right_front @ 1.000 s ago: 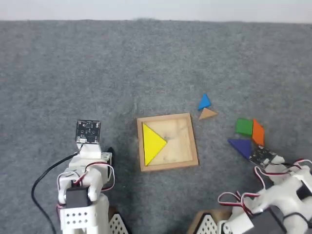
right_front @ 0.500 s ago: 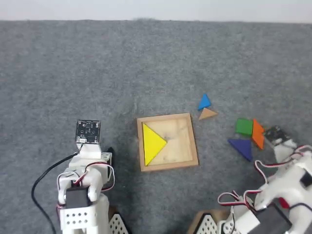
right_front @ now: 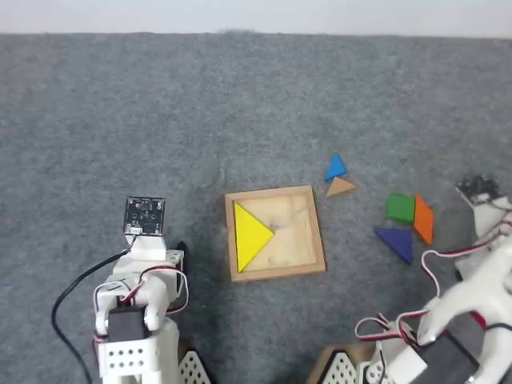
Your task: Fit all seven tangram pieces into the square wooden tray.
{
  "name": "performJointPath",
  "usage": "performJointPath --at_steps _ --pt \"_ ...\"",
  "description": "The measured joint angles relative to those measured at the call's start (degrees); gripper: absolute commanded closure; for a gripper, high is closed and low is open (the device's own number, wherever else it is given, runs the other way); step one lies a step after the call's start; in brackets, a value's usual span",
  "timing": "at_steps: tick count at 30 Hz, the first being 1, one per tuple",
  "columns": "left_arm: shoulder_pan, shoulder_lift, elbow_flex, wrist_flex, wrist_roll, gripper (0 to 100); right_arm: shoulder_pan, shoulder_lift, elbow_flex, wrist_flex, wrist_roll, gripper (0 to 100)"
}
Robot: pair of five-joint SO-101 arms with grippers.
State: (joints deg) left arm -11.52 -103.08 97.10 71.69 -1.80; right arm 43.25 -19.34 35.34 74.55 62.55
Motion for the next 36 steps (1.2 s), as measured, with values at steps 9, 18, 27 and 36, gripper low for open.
performJointPath --at_steps 9,18,27,36 --pt "0.0 0.0 0.0 0.0 0.0 85 -28.0 0.0 -16.1 11.4 -25.7 99.1" --pt "0.0 0.0 0.0 0.0 0.0 85 -64.9 8.2 -23.0 9.4 -45.5 99.1" --pt "0.0 0.0 0.0 0.0 0.0 85 -76.7 30.3 -32.4 2.7 -47.4 99.1" --pt "0.0 0.0 0.0 0.0 0.0 85 -79.3 34.7 -36.3 2.4 -50.9 99.1"
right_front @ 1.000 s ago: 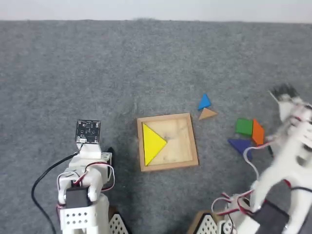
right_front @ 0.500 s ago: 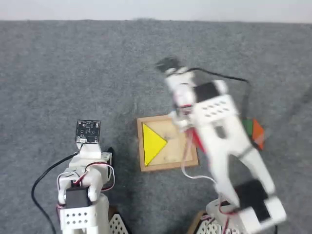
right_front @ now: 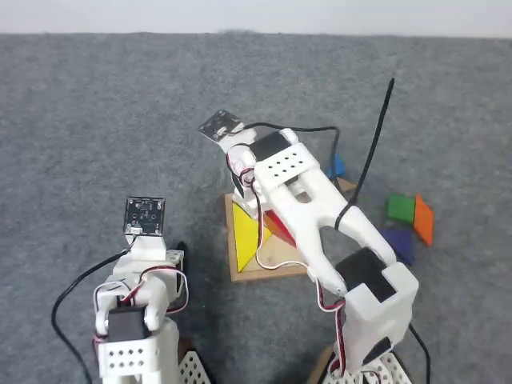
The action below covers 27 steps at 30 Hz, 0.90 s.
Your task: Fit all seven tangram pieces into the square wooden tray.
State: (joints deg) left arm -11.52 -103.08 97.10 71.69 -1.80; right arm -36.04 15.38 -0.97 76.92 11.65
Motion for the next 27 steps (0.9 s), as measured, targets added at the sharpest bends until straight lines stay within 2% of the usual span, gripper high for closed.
performJointPath --at_steps 7,14,20,27 --pt "0.0 0.0 0.0 0.0 0.0 85 0.3 0.0 0.0 0.0 -8.5 99.1" --pt "0.0 0.0 0.0 0.0 0.0 85 3.7 0.1 0.0 -1.2 -14.5 99.1" --pt "0.0 0.0 0.0 0.0 0.0 85 4.3 -1.1 6.7 -11.2 -19.3 99.1" --pt "0.0 0.0 0.0 0.0 0.0 85 4.6 -19.5 29.5 -28.7 -23.9 99.1"
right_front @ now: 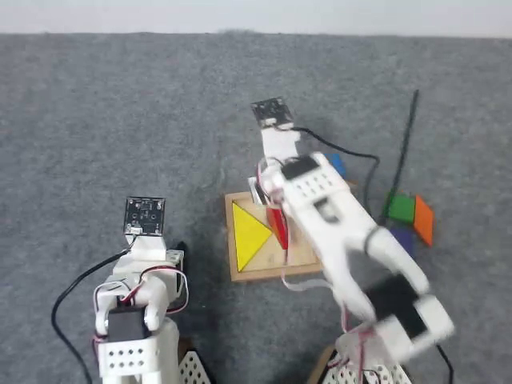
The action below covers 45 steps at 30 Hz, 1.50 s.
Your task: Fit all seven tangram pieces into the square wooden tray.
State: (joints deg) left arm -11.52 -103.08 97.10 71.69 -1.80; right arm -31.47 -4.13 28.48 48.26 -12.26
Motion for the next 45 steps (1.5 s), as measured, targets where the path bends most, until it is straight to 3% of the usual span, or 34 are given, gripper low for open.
performJointPath --at_steps 4,11,15,17,21,27,32,36,45 --pt "0.0 0.0 0.0 0.0 0.0 85 1.1 -11.3 10.7 -5.7 -2.9 99.1" --pt "0.0 0.0 0.0 0.0 0.0 85 5.6 -13.6 14.8 -7.2 -12.3 98.9" --pt "0.0 0.0 0.0 0.0 0.0 85 4.0 -13.6 14.9 -8.8 -11.0 99.1" --pt "0.0 0.0 0.0 0.0 0.0 85 2.3 -13.2 14.9 -9.4 -7.3 99.1" --pt "0.0 0.0 0.0 0.0 0.0 85 0.9 -13.1 13.5 -8.4 9.0 99.1" --pt "0.0 0.0 0.0 0.0 0.0 85 -0.4 -12.8 1.9 4.1 29.5 99.1" --pt "0.0 0.0 0.0 0.0 0.0 85 -6.8 -5.5 -5.8 13.5 42.9 99.1" --pt "0.0 0.0 0.0 0.0 0.0 85 -10.5 1.4 -8.3 16.3 47.5 99.1" --pt "0.0 0.0 0.0 0.0 0.0 85 -10.9 8.4 -10.5 16.4 52.7 96.8"
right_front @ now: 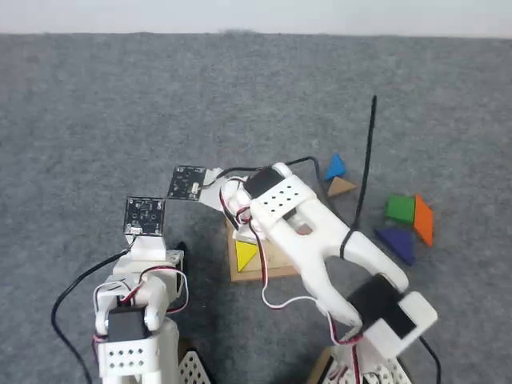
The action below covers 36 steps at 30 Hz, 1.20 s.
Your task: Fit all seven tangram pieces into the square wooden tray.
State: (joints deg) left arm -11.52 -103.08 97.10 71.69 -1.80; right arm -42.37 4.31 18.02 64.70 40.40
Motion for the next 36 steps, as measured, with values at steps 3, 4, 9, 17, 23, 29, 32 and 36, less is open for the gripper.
performJointPath --at_steps 3,4,9,17,23,29,32,36 --pt "0.0 0.0 0.0 0.0 0.0 85 -0.1 1.6 -0.2 0.0 2.2 90.6" --pt "0.0 0.0 0.0 0.0 0.0 85 -0.1 1.9 -0.4 0.0 2.7 89.0" --pt "0.0 0.0 0.0 0.0 0.0 85 0.0 2.8 -2.7 0.0 4.0 87.6" --pt "0.0 0.0 0.0 0.0 0.0 85 5.2 2.8 -7.7 0.0 4.6 84.3" --pt "0.0 0.0 0.0 0.0 0.0 85 8.6 2.8 -7.7 0.0 4.7 84.5" --pt "0.0 0.0 0.0 0.0 0.0 85 12.7 -2.5 -6.4 4.5 1.2 95.7" --pt "0.0 0.0 0.0 0.0 0.0 85 12.2 -12.0 1.4 4.8 -1.6 99.1" --pt "0.0 0.0 0.0 0.0 0.0 85 12.7 -24.5 16.4 4.8 -4.0 99.1"
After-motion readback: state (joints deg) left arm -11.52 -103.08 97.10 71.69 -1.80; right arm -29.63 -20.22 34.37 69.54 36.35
